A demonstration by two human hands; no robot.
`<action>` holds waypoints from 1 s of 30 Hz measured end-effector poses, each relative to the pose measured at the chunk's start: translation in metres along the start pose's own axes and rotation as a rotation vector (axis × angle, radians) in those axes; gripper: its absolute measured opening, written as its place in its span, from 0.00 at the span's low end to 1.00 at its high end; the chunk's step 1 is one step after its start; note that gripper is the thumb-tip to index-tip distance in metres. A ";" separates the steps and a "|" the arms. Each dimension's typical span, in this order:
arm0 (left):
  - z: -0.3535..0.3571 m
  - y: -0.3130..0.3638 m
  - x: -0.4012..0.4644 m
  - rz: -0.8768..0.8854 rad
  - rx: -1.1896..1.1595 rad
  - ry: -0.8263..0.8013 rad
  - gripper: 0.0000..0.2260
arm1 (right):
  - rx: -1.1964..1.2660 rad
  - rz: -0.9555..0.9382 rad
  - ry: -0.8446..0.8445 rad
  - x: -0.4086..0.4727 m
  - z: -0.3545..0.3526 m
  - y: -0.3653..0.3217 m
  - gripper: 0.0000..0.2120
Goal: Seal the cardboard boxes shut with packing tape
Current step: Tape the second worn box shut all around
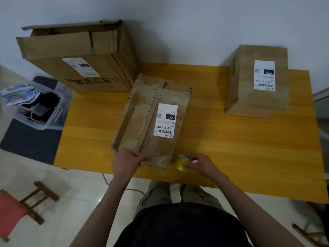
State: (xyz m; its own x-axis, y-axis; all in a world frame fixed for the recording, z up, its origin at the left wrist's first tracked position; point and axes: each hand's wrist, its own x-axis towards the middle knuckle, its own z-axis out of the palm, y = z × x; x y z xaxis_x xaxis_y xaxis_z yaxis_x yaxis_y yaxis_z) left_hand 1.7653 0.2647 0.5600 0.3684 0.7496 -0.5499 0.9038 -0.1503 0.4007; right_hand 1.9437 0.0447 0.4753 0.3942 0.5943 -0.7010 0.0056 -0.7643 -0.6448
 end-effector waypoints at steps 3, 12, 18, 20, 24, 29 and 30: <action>0.004 0.006 -0.001 0.019 0.138 0.082 0.09 | -0.005 0.005 -0.009 0.000 -0.003 0.002 0.20; 0.005 -0.008 -0.007 0.003 0.044 0.173 0.11 | 0.070 0.024 -0.056 0.002 0.003 0.001 0.17; -0.009 -0.014 0.003 0.002 0.127 0.199 0.13 | 0.102 -0.045 -0.103 0.002 0.018 -0.004 0.18; -0.010 -0.016 0.005 0.007 0.143 0.219 0.14 | 0.112 -0.048 -0.107 0.002 0.024 -0.006 0.18; -0.011 -0.021 0.009 0.029 0.165 0.268 0.17 | 0.111 -0.017 -0.124 0.005 0.038 -0.007 0.18; -0.030 -0.045 0.022 0.020 0.135 0.323 0.25 | 0.116 0.005 -0.099 0.013 0.052 -0.005 0.16; -0.029 -0.047 0.018 0.023 0.081 0.320 0.23 | 0.104 0.002 -0.100 0.014 0.054 -0.006 0.16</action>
State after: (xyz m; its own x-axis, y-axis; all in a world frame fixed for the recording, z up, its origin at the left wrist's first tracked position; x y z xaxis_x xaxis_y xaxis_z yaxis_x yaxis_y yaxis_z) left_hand 1.7232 0.3040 0.5521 0.3138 0.9078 -0.2783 0.9150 -0.2108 0.3440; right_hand 1.8995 0.0710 0.4527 0.3007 0.6185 -0.7260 -0.0922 -0.7388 -0.6676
